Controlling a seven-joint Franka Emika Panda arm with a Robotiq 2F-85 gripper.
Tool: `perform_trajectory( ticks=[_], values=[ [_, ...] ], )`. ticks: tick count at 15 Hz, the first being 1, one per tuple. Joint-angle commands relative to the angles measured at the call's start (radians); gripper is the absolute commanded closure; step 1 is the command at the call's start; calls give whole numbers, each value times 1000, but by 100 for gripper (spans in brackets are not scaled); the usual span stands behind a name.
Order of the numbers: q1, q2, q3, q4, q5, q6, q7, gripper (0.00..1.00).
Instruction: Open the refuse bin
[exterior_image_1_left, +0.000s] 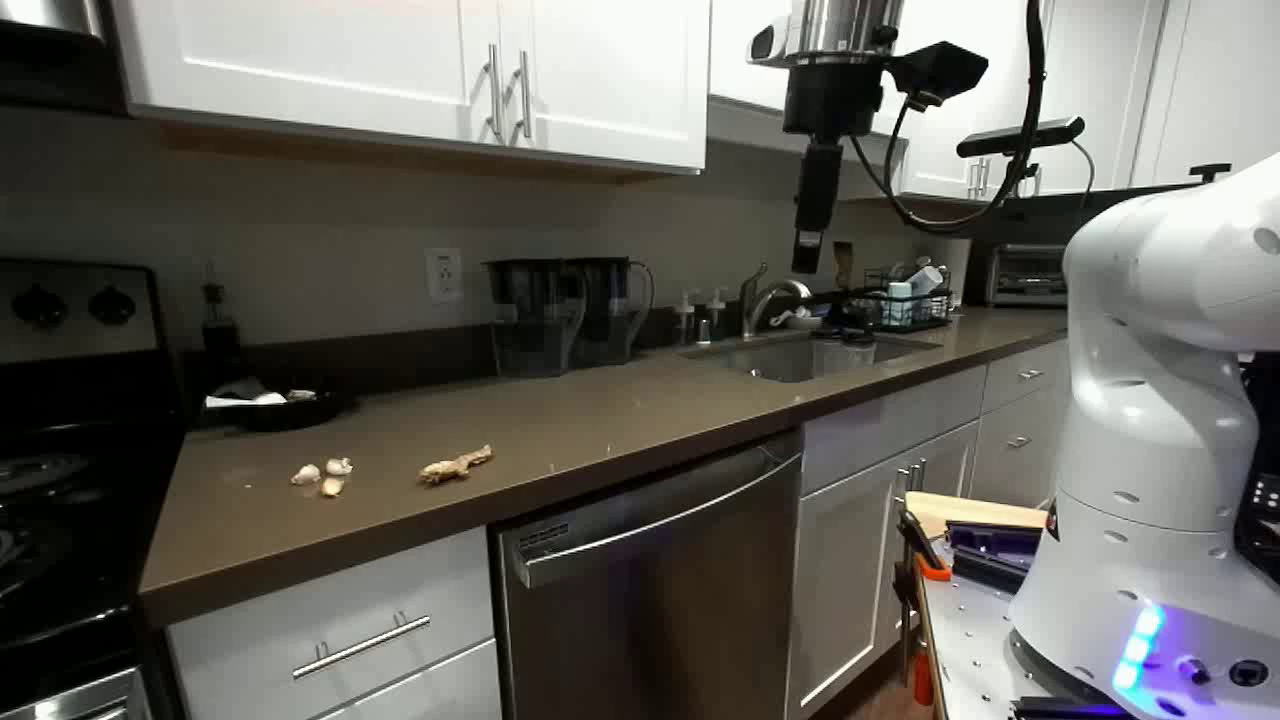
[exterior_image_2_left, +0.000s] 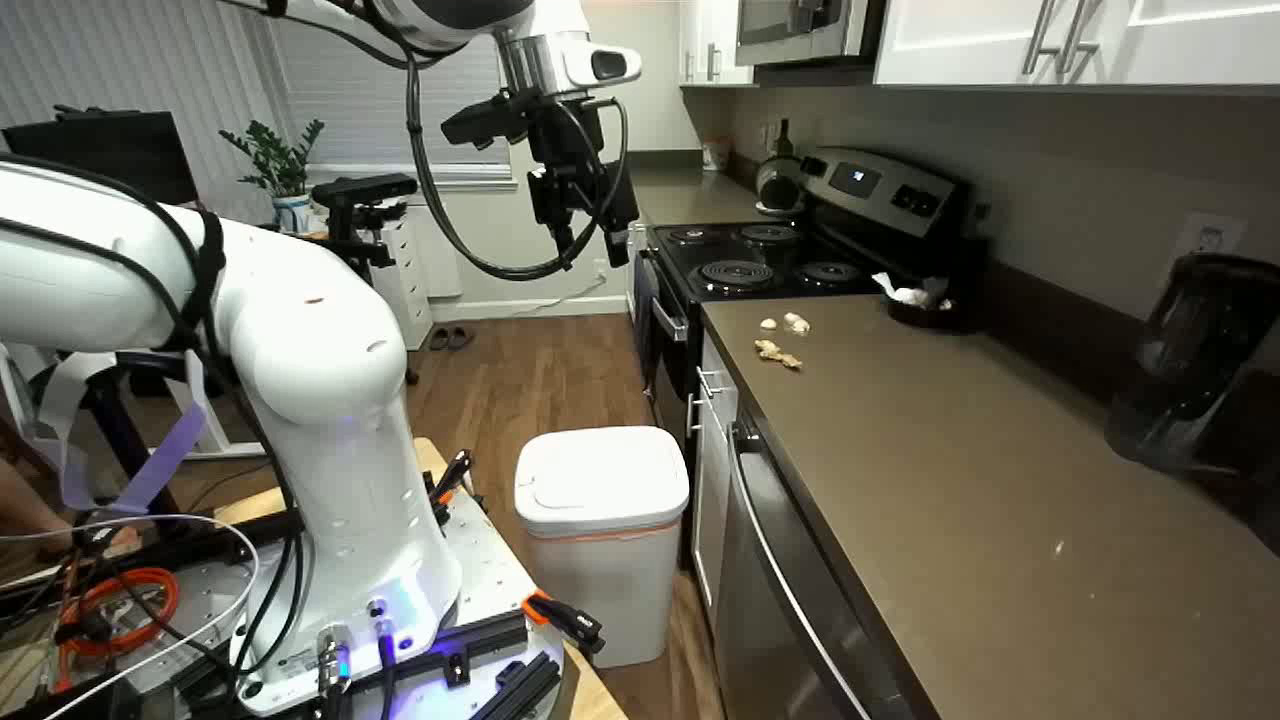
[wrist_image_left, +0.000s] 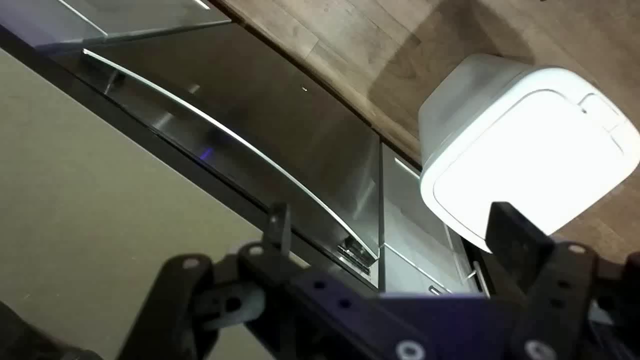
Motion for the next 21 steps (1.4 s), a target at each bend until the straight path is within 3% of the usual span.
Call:
perform_trajectory(
  ticks=[1,9,12,16,21],
  values=[
    [9,1,-6,2,-6,-3,6,0],
    [9,1,-6,2,-6,-3,6,0],
    [26,34,-42,-56,30,62,-12,0],
    [58,198,-92,-31,108,177,-35,0],
    [150,435,-129,-32,249,376,-114,0]
  ],
)
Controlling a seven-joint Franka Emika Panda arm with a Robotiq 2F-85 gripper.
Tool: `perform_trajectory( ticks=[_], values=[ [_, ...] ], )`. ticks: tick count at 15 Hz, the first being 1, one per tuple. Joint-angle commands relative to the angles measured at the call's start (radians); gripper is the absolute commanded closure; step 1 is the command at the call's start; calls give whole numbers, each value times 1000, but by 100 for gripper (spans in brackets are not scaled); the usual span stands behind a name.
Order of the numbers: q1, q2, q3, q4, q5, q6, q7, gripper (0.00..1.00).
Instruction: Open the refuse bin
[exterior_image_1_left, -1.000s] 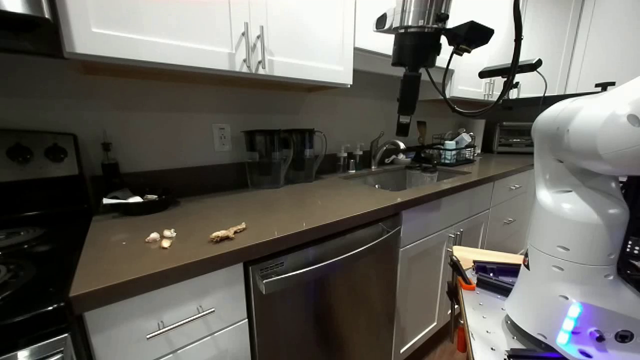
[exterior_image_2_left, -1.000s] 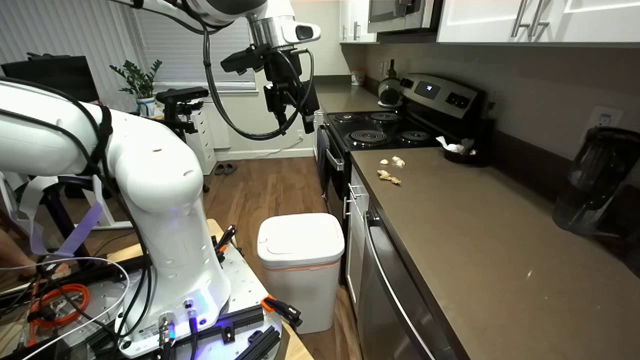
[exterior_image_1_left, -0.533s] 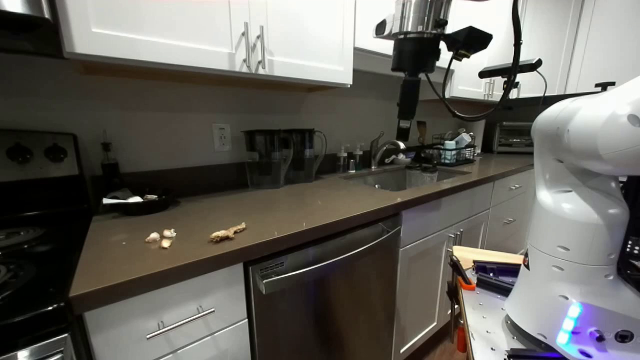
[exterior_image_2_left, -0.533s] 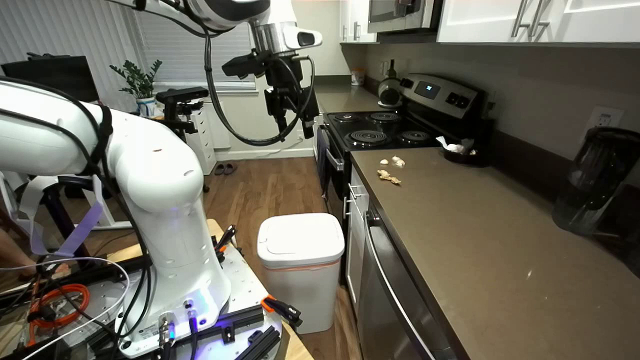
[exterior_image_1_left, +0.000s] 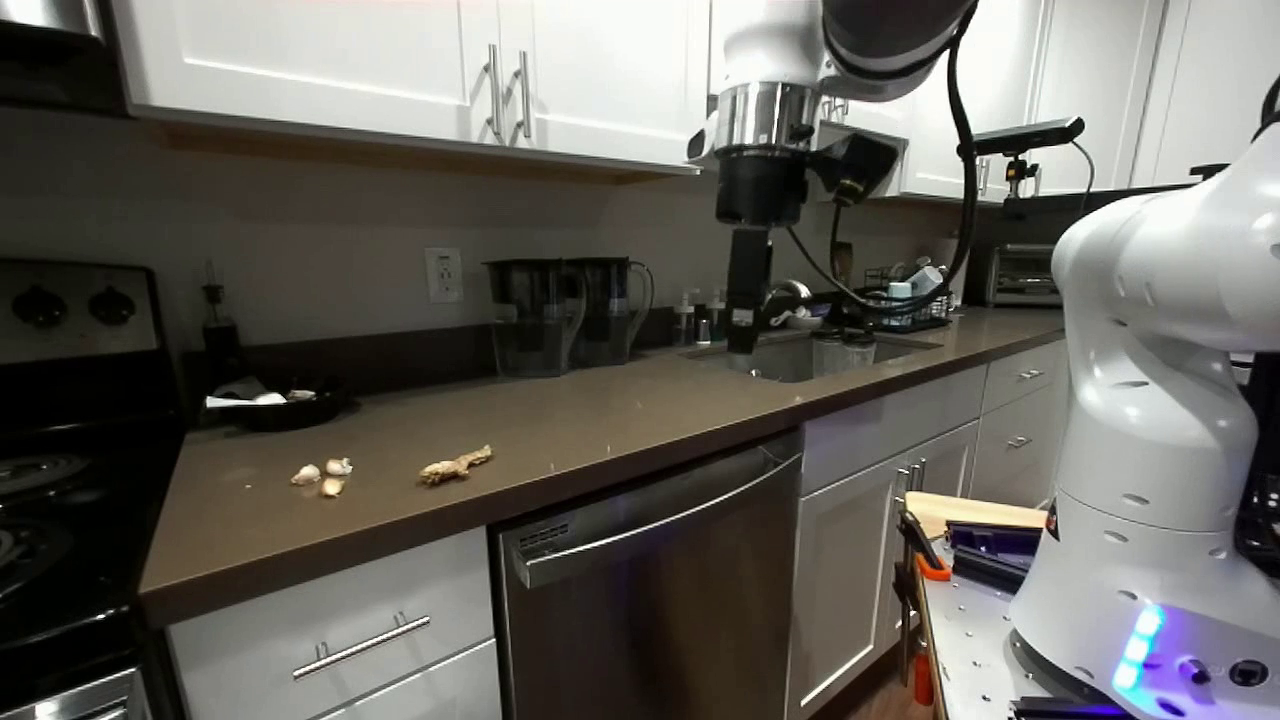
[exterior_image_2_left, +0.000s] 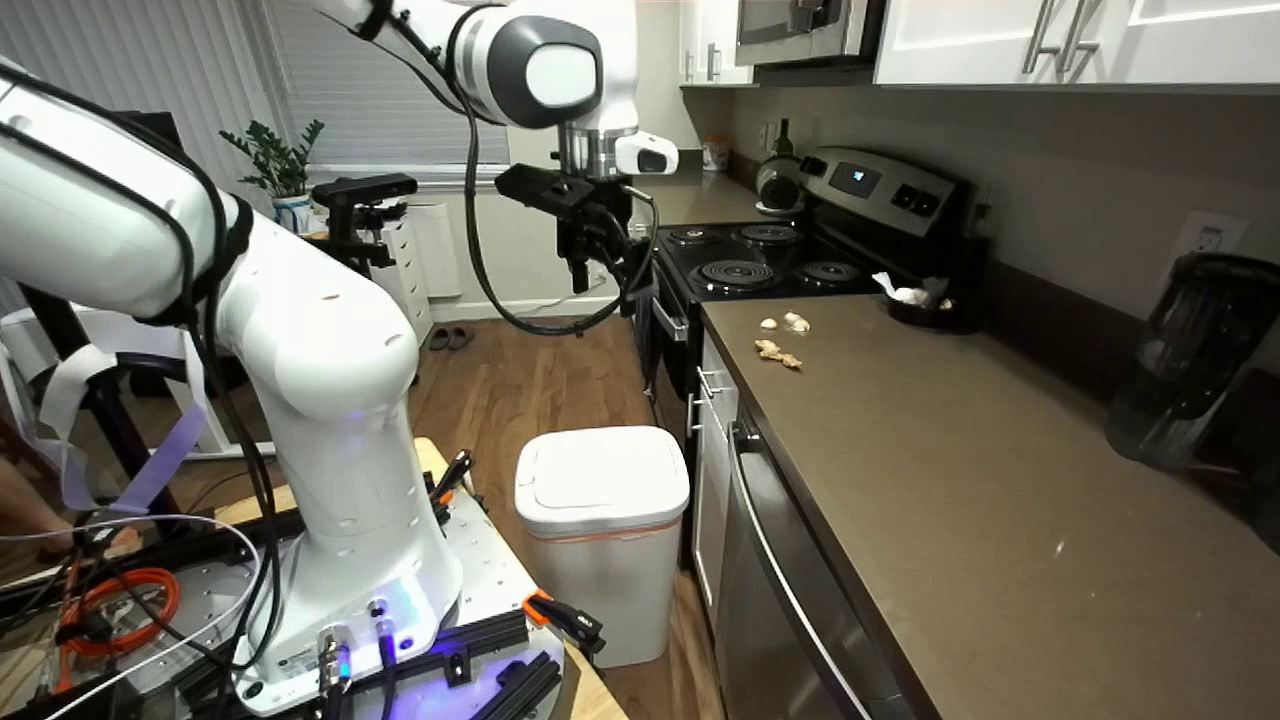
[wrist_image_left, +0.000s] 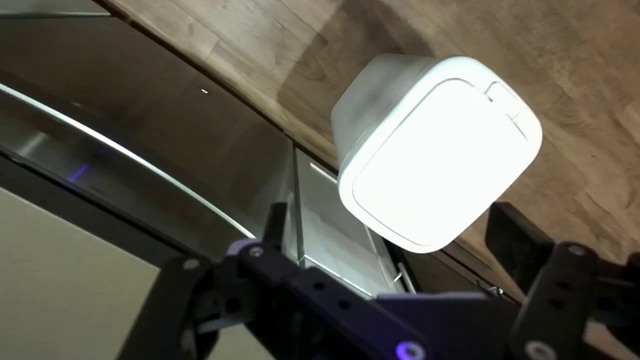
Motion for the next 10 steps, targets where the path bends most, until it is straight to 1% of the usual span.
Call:
perform_trajectory(
  ticks=[1,6,10],
  values=[
    [72,203,-30,1,122,149,-103,0],
    [183,443,-38,1,337,300,-291,0],
    [237,592,6,1,549,413,-437,0]
  ],
)
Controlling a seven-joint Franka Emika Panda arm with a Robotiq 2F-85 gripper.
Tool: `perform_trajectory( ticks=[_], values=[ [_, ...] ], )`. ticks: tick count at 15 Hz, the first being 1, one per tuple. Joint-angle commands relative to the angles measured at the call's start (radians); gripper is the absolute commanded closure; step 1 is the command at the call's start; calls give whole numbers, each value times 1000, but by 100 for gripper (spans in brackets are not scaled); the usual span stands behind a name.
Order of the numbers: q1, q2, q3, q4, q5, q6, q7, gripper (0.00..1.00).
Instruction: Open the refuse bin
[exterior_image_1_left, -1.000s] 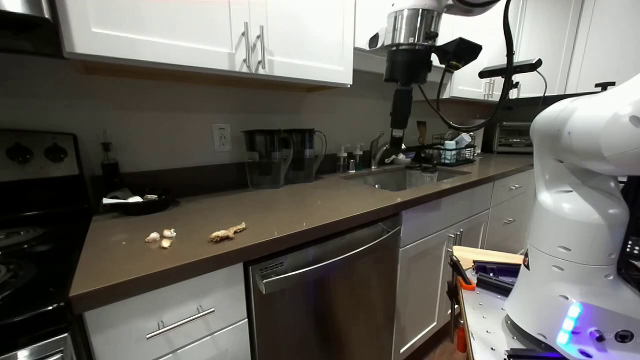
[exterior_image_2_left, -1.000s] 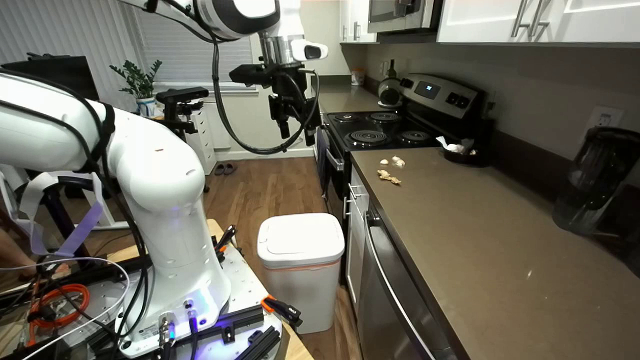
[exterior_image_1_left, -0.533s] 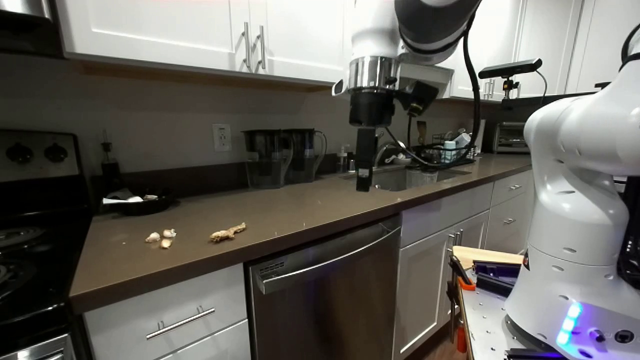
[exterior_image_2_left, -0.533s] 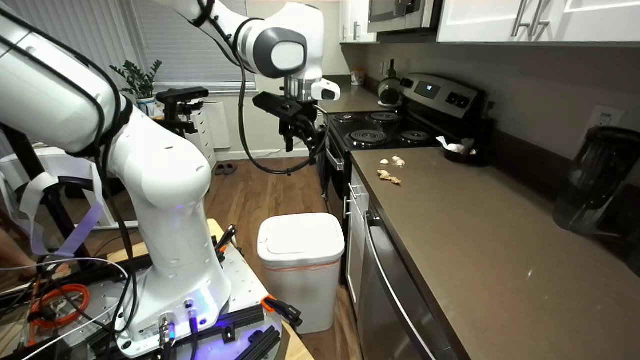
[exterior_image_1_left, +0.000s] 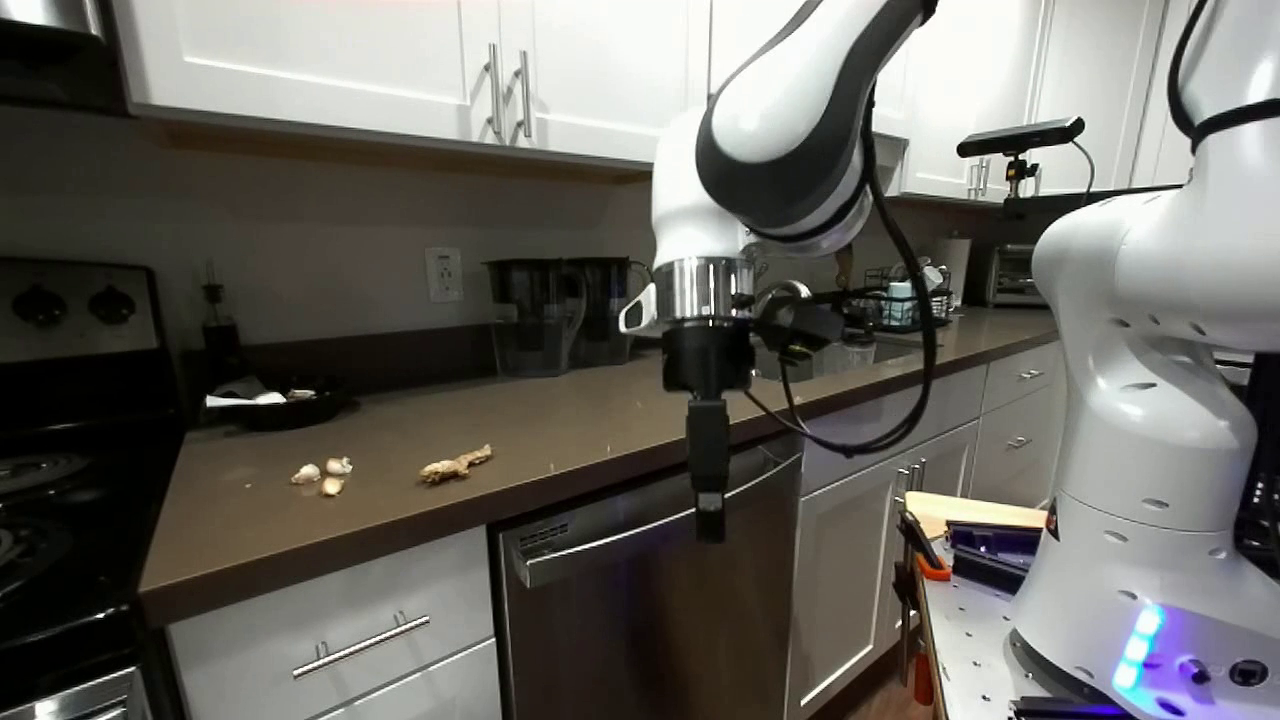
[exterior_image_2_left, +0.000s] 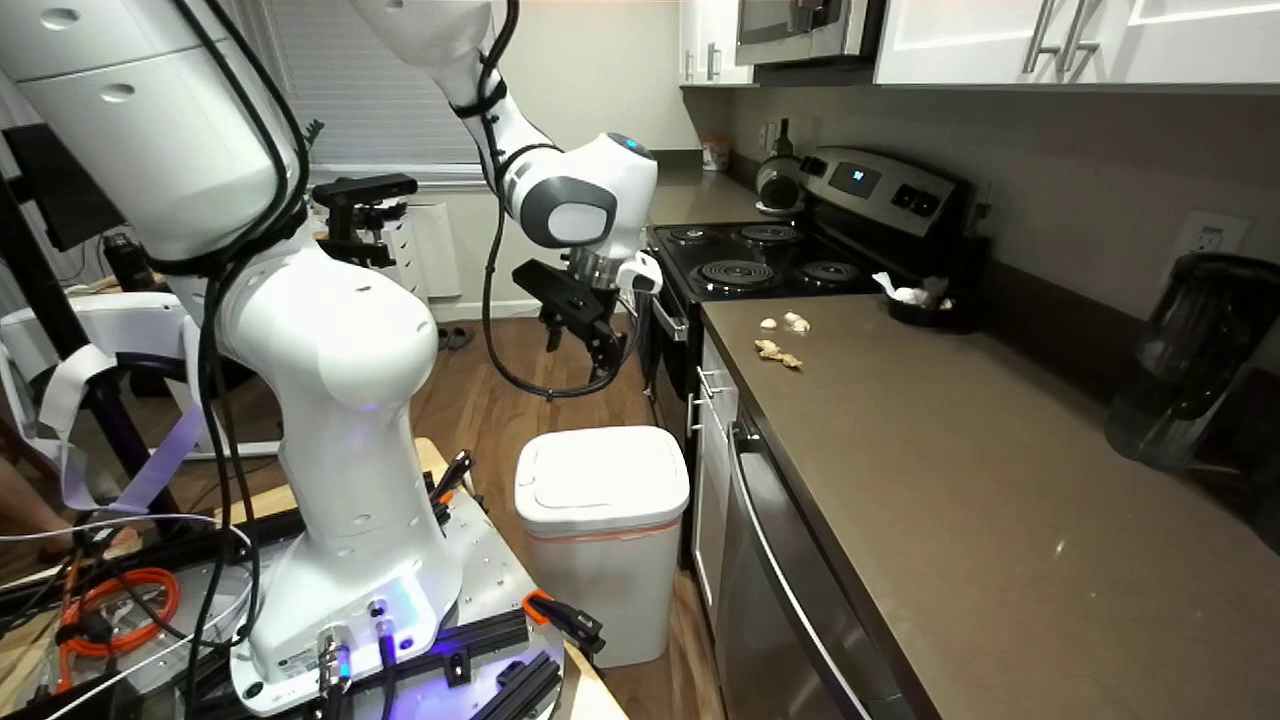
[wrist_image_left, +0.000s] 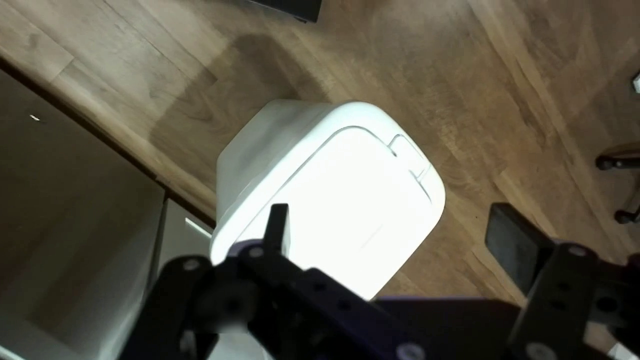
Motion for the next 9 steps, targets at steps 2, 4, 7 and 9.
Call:
perform_trajectory(
  ticks=[2,4,7,9],
  values=[
    [40,156,78,7,235,139,-189,0],
    [42,210,135,25,340,174,-254,0],
    [38,281,233,55,462,228,-322,0],
    [39,329,294,80,530,248,-368,0]
  ],
)
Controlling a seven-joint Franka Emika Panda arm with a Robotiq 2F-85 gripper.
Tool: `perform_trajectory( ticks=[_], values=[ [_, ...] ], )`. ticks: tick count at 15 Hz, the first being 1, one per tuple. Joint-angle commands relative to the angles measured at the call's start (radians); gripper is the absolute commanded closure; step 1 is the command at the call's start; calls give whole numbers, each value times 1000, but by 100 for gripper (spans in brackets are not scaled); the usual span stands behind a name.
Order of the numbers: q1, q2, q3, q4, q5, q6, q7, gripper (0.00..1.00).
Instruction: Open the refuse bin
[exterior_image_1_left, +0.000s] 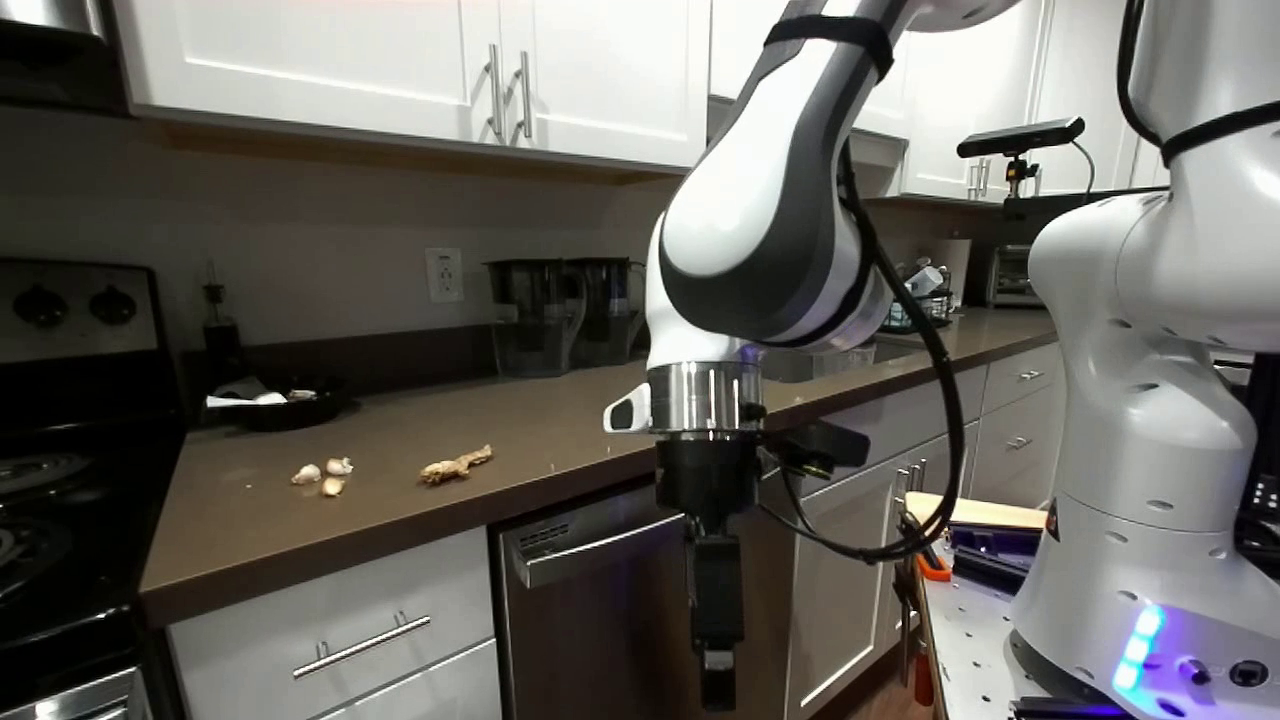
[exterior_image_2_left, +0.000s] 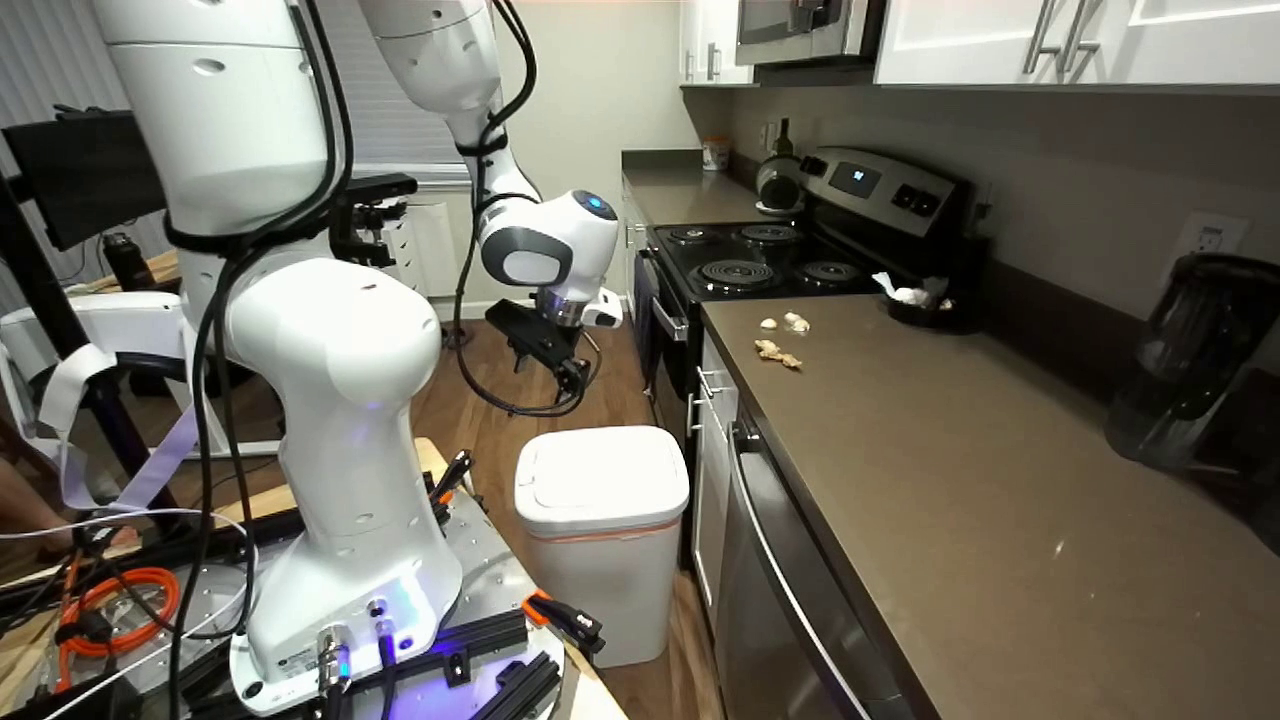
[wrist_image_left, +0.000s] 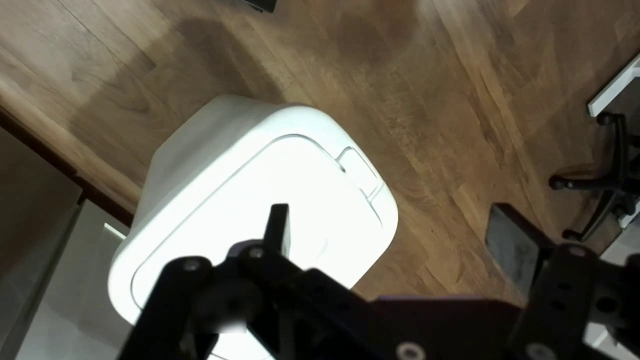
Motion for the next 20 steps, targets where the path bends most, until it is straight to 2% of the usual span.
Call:
perform_trajectory(
  ticks=[1,2,6,10,11,14,17,20],
  values=[
    [-21,91,89,69,133,-39,-139,0],
    [-34,41,90,23,61,0,-43,0],
    [-25,83,128,51,129,-2,-96,0],
    [23,160,210,60,177,202,-84,0],
    [56,183,211,69,183,250,-79,0],
    [129,296,244,109,136,404,-28,0],
    [189,428,232,191,107,457,-22,0],
    [238,575,174,301,35,410,-23,0]
  ],
)
